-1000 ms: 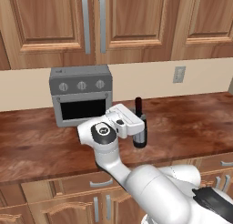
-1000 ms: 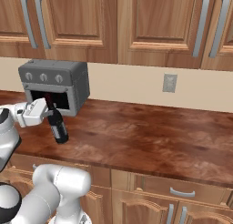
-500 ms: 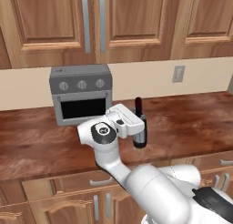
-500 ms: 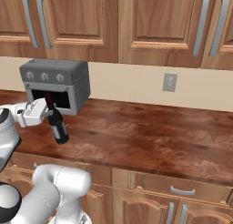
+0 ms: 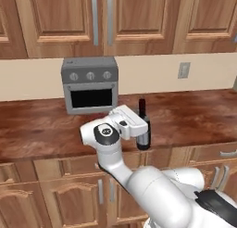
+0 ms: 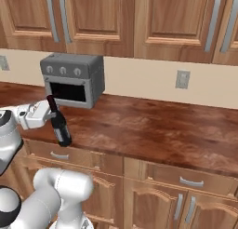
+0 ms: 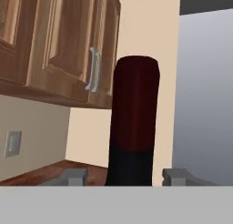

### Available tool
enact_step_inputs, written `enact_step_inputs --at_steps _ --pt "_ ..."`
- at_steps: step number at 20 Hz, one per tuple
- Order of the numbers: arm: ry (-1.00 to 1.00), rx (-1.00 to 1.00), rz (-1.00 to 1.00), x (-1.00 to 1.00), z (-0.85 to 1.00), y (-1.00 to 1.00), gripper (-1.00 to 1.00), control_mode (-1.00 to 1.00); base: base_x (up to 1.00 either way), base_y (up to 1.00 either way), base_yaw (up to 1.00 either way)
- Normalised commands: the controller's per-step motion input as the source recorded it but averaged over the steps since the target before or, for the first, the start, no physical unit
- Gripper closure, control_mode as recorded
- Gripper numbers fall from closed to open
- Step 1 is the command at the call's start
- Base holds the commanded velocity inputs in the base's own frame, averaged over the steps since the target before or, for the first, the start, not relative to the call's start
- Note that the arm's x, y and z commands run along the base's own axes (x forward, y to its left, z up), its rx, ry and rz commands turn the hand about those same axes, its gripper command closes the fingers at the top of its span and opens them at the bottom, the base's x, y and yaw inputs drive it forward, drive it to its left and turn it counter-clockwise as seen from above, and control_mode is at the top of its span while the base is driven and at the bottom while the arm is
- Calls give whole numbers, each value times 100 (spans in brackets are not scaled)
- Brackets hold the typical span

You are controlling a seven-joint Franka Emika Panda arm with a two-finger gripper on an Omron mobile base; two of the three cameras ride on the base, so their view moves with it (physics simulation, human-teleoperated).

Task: There is a wine glass and glass cup on the dining counter. Place the wine bottle next to the wine glass and the juice bottle next to the glass cup.

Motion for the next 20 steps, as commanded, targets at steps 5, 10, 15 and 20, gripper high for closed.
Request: enact_step_inputs --at_steps 5,10,15,20 --pt "0 0 0 0 0 0 100 100 -13 9 98" --pt "0 0 0 0 0 0 100 100 -9 1 100" --pt "0 0 0 0 0 0 100 100 -8 0 100" --pt "0 0 0 0 0 0 100 100 -6 0 98"
